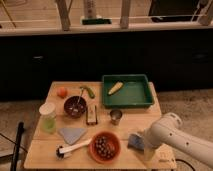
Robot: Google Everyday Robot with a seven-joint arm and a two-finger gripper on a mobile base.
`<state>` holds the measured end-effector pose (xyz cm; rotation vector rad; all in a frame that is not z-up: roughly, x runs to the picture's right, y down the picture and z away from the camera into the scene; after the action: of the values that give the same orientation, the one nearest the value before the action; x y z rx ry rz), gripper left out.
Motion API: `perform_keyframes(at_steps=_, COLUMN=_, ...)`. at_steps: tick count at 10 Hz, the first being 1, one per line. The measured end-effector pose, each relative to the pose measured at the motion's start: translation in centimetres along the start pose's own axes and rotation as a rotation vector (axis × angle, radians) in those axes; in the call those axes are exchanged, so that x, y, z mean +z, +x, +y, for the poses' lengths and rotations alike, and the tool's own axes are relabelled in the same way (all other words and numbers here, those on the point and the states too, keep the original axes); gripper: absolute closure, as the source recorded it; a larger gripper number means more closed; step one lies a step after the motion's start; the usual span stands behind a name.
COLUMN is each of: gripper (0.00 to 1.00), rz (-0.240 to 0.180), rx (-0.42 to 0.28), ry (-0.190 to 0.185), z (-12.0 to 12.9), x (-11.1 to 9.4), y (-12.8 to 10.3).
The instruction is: Place sponge in tray
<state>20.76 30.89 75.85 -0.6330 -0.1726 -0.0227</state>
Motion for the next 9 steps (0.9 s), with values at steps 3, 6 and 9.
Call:
perform_keyframes(at_steps=3, gripper=0.65, rz=-0.006, rx=0.015, ry=-0.024, z=-0.2, x=1.3, y=0.7)
perform_keyframes(at_steps=6, gripper=0.95, rz=0.013, rx=0.021, ry=-0.021, z=-0.2, x=0.5, y=1.6)
perform_keyframes(at_steps=9, gripper=1.0, rz=0.028, rx=0.005, ry=0.015, z=-0.7, x=-2.8, y=2.1)
